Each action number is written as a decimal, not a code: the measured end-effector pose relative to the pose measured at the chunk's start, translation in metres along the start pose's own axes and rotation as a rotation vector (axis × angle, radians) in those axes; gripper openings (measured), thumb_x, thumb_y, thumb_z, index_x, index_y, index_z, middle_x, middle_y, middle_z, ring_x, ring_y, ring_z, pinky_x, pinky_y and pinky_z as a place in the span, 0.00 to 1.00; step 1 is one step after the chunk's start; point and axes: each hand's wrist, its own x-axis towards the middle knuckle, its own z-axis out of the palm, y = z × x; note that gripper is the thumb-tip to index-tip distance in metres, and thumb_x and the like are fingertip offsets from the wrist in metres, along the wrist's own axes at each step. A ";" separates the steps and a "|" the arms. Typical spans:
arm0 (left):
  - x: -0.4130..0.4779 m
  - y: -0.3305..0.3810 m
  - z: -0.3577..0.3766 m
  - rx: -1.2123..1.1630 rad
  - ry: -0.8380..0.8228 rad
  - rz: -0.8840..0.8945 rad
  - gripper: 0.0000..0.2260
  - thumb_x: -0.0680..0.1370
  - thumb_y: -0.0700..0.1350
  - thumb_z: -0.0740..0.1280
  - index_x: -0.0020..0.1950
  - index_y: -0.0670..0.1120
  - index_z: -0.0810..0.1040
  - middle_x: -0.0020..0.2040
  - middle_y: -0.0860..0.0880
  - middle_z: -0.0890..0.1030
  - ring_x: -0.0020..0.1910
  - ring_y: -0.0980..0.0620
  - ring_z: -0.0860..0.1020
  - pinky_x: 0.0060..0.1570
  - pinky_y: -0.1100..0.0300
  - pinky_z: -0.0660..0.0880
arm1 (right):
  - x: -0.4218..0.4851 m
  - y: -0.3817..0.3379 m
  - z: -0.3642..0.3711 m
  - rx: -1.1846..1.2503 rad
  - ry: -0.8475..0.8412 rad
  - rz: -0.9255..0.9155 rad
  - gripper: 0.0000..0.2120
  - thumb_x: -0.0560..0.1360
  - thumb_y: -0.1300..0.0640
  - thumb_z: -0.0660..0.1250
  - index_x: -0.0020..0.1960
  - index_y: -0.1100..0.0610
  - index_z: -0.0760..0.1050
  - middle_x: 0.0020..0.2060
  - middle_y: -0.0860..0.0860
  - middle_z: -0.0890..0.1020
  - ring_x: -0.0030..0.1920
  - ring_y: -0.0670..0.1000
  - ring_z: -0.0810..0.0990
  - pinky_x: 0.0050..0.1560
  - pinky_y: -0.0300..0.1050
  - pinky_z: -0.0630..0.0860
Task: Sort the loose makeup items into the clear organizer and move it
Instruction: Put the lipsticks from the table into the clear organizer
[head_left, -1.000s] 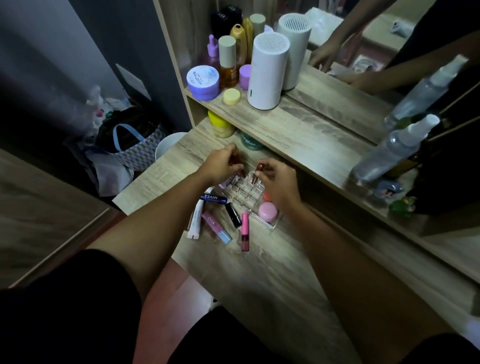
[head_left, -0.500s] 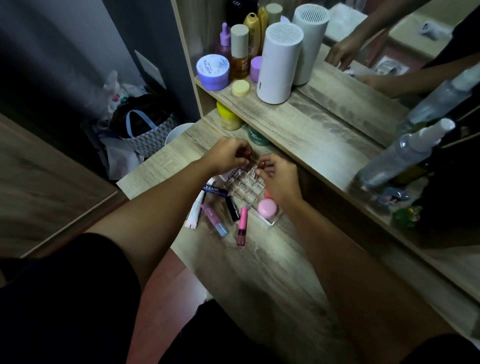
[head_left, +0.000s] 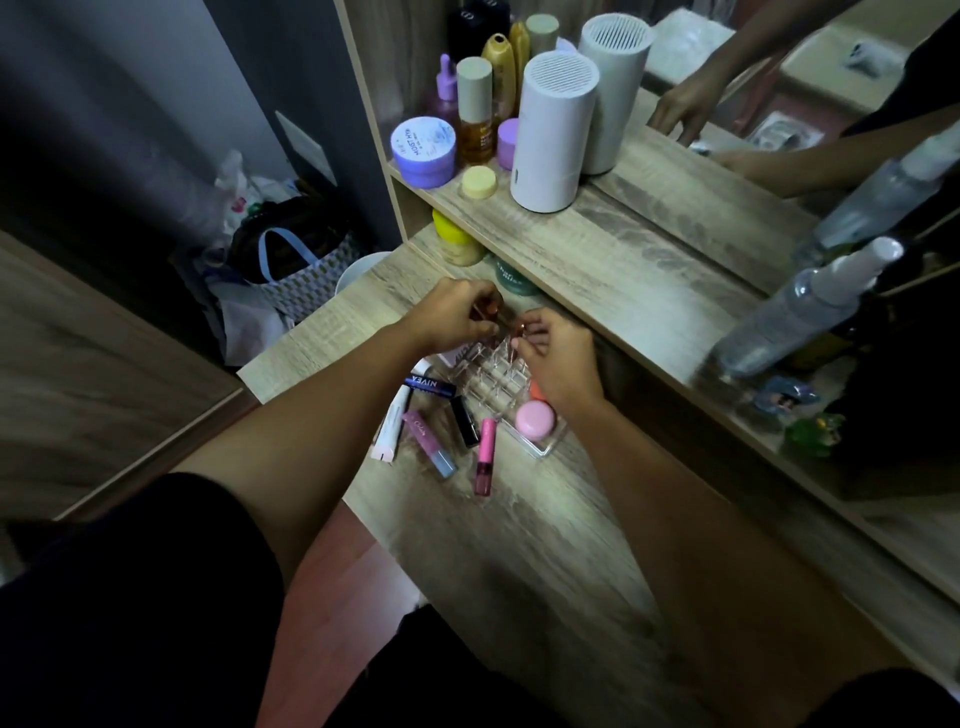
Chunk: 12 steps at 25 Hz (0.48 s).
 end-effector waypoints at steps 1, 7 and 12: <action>0.000 0.000 0.000 0.004 0.001 0.002 0.12 0.71 0.41 0.71 0.52 0.40 0.78 0.49 0.41 0.83 0.47 0.46 0.81 0.46 0.63 0.70 | 0.001 0.000 0.000 0.006 -0.006 0.003 0.14 0.71 0.66 0.71 0.56 0.59 0.77 0.46 0.57 0.84 0.45 0.52 0.83 0.53 0.48 0.82; -0.003 -0.002 -0.005 0.001 0.000 -0.003 0.13 0.70 0.40 0.72 0.53 0.40 0.77 0.50 0.42 0.83 0.46 0.49 0.80 0.46 0.64 0.70 | -0.003 -0.004 -0.002 0.017 -0.003 0.031 0.17 0.71 0.67 0.72 0.58 0.61 0.76 0.46 0.56 0.83 0.47 0.52 0.83 0.54 0.49 0.81; -0.016 -0.009 -0.022 0.031 -0.026 -0.001 0.17 0.69 0.41 0.73 0.57 0.41 0.77 0.53 0.43 0.83 0.46 0.48 0.81 0.47 0.63 0.71 | -0.022 -0.013 -0.007 0.027 0.102 0.046 0.22 0.69 0.65 0.74 0.61 0.60 0.73 0.50 0.53 0.79 0.48 0.47 0.79 0.49 0.38 0.79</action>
